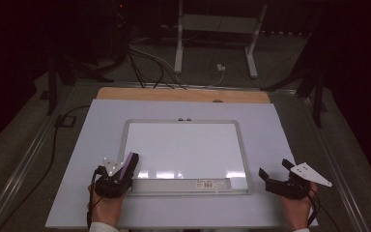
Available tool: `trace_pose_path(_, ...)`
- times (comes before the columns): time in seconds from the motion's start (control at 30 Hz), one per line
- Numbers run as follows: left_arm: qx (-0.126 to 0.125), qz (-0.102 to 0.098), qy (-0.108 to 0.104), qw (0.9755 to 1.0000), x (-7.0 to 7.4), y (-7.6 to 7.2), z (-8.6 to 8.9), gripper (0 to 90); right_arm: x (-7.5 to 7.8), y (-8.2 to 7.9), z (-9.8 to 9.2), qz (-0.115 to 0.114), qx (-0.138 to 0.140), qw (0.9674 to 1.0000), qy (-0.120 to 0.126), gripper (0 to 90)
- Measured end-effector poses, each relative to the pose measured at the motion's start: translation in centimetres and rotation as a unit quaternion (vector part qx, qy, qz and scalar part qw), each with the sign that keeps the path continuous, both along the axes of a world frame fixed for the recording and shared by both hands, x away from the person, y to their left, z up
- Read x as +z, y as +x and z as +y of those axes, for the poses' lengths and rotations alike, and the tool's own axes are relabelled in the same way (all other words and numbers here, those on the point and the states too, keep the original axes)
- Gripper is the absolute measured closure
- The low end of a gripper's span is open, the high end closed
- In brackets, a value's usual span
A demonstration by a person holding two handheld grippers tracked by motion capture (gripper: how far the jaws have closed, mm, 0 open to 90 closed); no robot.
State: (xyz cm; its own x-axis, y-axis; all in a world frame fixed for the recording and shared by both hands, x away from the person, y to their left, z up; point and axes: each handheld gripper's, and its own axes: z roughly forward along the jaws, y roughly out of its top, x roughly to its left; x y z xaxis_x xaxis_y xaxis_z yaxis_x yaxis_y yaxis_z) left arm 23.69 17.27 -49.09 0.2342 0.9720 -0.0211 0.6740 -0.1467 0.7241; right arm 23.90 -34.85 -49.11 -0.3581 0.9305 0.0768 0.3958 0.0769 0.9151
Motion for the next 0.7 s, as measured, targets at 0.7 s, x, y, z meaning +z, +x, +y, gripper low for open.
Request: trace_pose_path(0.7, 0.051, -0.009, -0.03, 0.9982, -0.38, 0.27, -0.51, 62.4, -0.03, 0.06, 0.18, 0.001, 0.002, 1.0, 0.0, 0.3)
